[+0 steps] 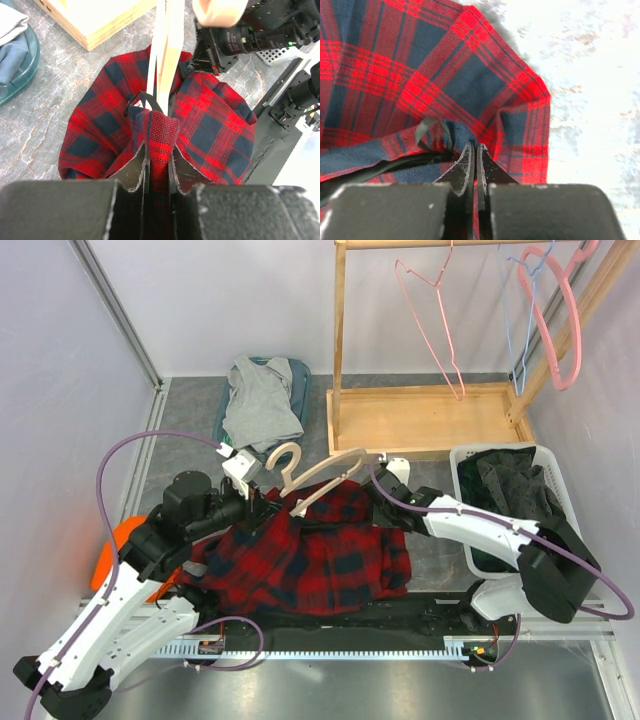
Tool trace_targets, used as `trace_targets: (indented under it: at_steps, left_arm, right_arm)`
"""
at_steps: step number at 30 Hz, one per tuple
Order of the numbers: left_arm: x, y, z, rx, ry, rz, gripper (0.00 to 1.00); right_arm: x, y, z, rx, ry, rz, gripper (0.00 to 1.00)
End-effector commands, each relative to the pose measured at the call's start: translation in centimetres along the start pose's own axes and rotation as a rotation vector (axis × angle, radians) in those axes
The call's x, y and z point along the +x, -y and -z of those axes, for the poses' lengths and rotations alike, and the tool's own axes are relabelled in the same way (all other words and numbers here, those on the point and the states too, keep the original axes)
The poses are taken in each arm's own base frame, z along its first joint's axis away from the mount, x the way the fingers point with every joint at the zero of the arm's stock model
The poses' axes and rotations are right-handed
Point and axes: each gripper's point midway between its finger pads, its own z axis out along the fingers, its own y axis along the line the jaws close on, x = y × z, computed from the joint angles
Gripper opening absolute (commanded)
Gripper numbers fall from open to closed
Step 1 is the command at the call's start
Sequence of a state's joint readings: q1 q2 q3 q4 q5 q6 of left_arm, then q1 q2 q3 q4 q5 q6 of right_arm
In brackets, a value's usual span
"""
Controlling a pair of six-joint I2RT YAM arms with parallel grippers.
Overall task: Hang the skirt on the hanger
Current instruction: Hang the skirt on the hanger.
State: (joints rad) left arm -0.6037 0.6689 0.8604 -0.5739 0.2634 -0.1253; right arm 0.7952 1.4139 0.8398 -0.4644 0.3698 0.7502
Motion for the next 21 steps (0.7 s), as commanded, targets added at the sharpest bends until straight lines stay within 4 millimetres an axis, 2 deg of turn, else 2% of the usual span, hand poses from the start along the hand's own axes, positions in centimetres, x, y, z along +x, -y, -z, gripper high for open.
trace_targets:
  at_steps: [1, 5, 7, 10, 15, 18, 21]
  left_arm:
    - [-2.2, 0.3, 0.9, -0.003, 0.079, -0.023, 0.02]
    - [-2.3, 0.7, 1.6, 0.015, 0.079, -0.049, 0.02]
    - [-2.4, 1.4, 2.2, 0.05, 0.088, -0.068, 0.02]
    - [-2.4, 3.1, 3.1, 0.139, 0.107, -0.097, 0.02]
    - [-2.1, 5.2, 4.2, 0.255, 0.12, -0.124, 0.02]
    - [-2.0, 5.4, 4.3, 0.267, 0.122, -0.132, 0.02]
    - [-1.6, 5.5, 4.2, 0.275, 0.109, -0.129, 0.02]
  right_arm:
    - [0.0, 2.3, 1.5, 0.059, 0.039, -0.024, 0.0]
    - [-1.4, 4.2, 2.2, 0.118, 0.1, -0.035, 0.0]
    - [-3.1, 5.3, 2.3, 0.131, 0.128, -0.063, 0.0]
    - [-6.3, 5.8, 3.0, 0.105, 0.191, -0.095, 0.0]
    - [-11.8, 4.5, 5.4, 0.028, 0.308, -0.119, 0.0]
    - [-13.5, 4.0, 6.6, -0.009, 0.338, -0.118, 0.0]
    - [-14.2, 3.6, 7.8, -0.063, 0.356, -0.126, 0.0]
